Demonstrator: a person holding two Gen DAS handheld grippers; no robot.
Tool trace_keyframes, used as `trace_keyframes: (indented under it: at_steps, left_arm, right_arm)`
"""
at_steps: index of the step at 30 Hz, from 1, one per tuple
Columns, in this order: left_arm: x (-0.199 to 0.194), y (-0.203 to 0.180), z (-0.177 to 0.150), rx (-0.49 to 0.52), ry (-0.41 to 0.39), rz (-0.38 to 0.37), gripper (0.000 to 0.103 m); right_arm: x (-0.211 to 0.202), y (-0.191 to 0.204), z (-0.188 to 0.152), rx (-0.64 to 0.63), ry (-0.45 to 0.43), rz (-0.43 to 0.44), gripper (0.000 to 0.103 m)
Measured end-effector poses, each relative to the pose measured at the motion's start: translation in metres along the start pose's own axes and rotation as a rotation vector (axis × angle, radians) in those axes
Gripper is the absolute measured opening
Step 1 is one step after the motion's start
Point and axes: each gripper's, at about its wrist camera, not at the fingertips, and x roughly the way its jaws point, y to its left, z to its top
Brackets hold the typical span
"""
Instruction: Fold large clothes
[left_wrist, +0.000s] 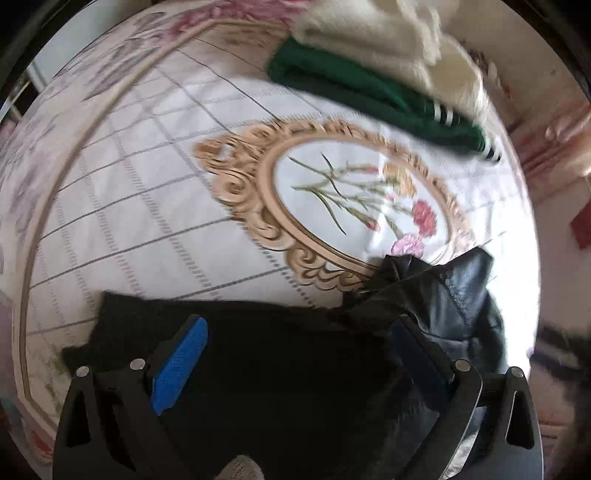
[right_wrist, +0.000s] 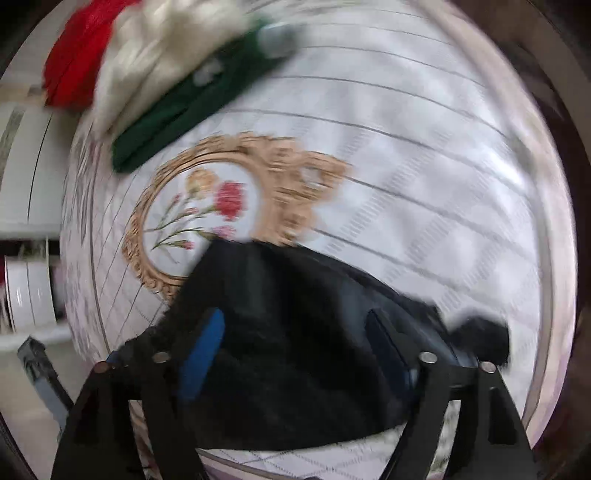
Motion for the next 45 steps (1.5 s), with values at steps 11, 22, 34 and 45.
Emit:
trace_keyframes:
  at_steps: [11,22,34,45]
  left_arm:
    - [0.051,-0.002,0.015,-0.007,0.067,-0.005,0.103]
    - [0.052,-0.011,0.020,0.043,0.052,0.042,0.103]
    - [0.021,0.003,-0.003,0.005,0.068,0.016,0.103]
    - [0.041,0.005,0.013,0.029,0.061,0.017,0.103]
  right_arm:
    - [0.053,-0.169,-0.103,0.438,0.016,0.231,0.085]
    - [0.094,-0.140,-0.081,0.348,-0.089,0.657,0.094]
    - [0.105,-0.156,-0.132,0.405,0.054,0.731,0.071]
    - [0.127,-0.096,-0.087,0.429,-0.035,0.826,0.075]
